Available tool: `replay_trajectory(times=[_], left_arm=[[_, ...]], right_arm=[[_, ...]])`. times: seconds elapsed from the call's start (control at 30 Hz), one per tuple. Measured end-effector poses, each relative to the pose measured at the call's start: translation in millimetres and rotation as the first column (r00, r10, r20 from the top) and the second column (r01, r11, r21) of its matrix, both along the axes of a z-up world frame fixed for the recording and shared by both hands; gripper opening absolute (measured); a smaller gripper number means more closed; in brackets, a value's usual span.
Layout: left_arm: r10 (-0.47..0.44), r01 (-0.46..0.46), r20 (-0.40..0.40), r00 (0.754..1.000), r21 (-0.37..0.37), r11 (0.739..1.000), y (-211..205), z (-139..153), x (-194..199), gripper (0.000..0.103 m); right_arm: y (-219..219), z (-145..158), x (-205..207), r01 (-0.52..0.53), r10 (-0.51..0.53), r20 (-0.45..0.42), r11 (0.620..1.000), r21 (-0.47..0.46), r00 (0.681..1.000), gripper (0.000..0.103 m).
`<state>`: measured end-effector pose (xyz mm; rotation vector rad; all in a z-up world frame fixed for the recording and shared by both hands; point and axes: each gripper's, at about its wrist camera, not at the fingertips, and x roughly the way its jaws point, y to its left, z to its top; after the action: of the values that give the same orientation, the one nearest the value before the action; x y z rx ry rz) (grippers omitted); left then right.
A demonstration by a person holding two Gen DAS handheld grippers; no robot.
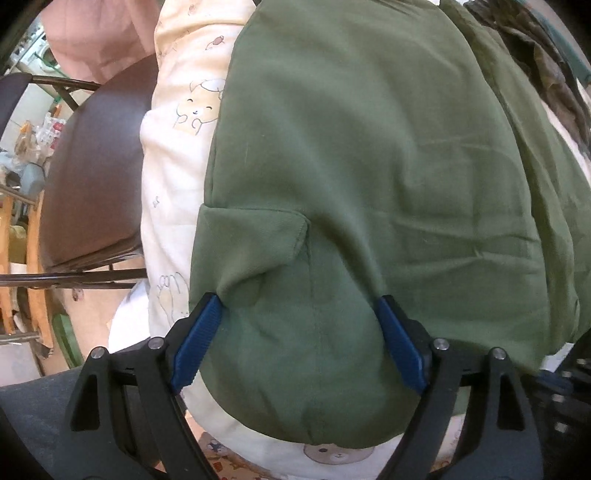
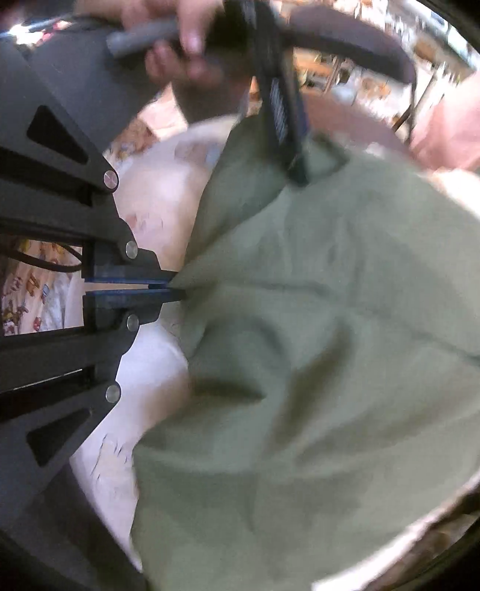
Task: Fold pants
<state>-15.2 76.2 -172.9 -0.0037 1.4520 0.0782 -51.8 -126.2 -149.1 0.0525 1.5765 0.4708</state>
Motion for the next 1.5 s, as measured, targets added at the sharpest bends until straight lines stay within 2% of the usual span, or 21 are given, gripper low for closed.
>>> replay_trajectory(times=[0.07,0.13,0.2,0.27,0.33,0.4,0.47,0.57,0.6,0.67,0.73,0.8,0.87,0.9,0.93,0.97,1.0,1.13,1.2,1.37,1.5], left_arm=[[0.001,-0.001,0.0,1.0,0.004,1.0,3,0,-1,0.084],[0.014,-0.014,0.027,1.0,-0.001,1.0,3,8,-3,0.084],[0.038,-0.035,0.086,0.996,-0.032,0.999,6,23,-8,0.082],[0.065,-0.048,0.158,0.985,-0.107,0.993,8,40,-8,0.082],[0.082,-0.058,0.186,0.979,-0.13,0.99,10,47,-2,0.082],[0.085,-0.067,0.171,0.982,-0.108,0.992,9,41,4,0.082],[0.086,-0.079,0.092,0.992,-0.079,0.994,6,22,10,0.082],[0.095,-0.094,0.008,0.995,-0.041,0.995,3,2,11,0.082],[0.094,-0.094,0.0,0.996,-0.032,0.995,4,-1,11,0.082],[0.111,-0.11,0.009,0.994,-0.045,0.993,7,3,10,0.082],[0.163,-0.157,0.053,0.985,-0.093,0.983,14,17,8,0.082],[0.211,-0.193,0.103,0.972,-0.165,0.967,22,35,9,0.082],[0.249,-0.219,0.153,0.956,-0.186,0.958,32,57,21,0.082],[0.261,-0.228,0.176,0.949,-0.189,0.955,37,66,30,0.082],[0.267,-0.23,0.2,0.943,-0.191,0.954,43,76,42,0.082],[0.261,-0.223,0.213,0.942,-0.186,0.957,48,84,59,0.082],[0.254,-0.217,0.218,0.942,-0.18,0.959,51,89,71,0.082],[0.238,-0.196,0.298,0.924,-0.167,0.966,73,101,135,0.082],[0.227,-0.184,0.319,0.92,-0.161,0.97,81,94,166,0.082],[0.186,-0.11,0.308,0.933,-0.246,0.963,85,63,221,0.082],[0.127,-0.043,0.325,0.937,-0.255,0.966,81,39,247,0.08]], right_arm=[[1,-8,-1,0.006,-0.006,-0.027,1.0,-0.01,1.0,0.004],[-5,5,-1,0.022,-0.022,-0.053,1.0,0.002,0.998,0.009],[-11,28,-7,0.019,-0.016,-0.057,0.998,0.056,0.998,0.009],[-9,52,-8,-0.016,0.016,0.002,0.993,0.118,1.0,0.009],[-4,68,-1,-0.034,0.023,0.067,0.984,0.177,0.997,0.009],[0,59,11,-0.002,-0.014,0.073,0.977,0.213,0.997,0.009],[5,29,23,0.063,-0.069,0.024,0.978,0.2,0.997,0.009],[8,-26,30,0.126,-0.117,-0.079,0.985,0.119,0.99,0.005],[1,-37,31,0.183,-0.162,-0.15,0.973,0.141,0.975,0.005],[-10,-36,36,0.262,-0.22,-0.226,0.949,0.175,0.949,0.006],[-15,-15,44,0.262,-0.204,-0.244,0.935,0.239,0.948,0.009],[-21,17,57,0.225,-0.171,-0.192,0.925,0.305,0.966,0.009],[-28,43,75,0.188,-0.16,-0.107,0.913,0.363,0.981,0.015],[-34,55,87,0.181,-0.172,-0.059,0.908,0.377,0.983,0.027],[-40,64,102,0.179,-0.187,-0.019,0.898,0.401,0.982,0.048],[-46,72,117,0.179,-0.201,0.009,0.889,0.422,0.979,0.057],[-54,78,136,0.2,-0.237,0.033,0.878,0.436,0.971,0.06],[-57,85,198,0.221,-0.295,0.101,0.865,0.45,0.95,0.06],[-54,82,226,0.223,-0.311,0.128,0.863,0.453,0.942,0.06],[-26,45,292,0.215,-0.308,0.143,0.866,0.452,0.94,0.06],[-26,9,326,0.252,-0.316,0.148,0.906,0.34,0.937,0.06]])
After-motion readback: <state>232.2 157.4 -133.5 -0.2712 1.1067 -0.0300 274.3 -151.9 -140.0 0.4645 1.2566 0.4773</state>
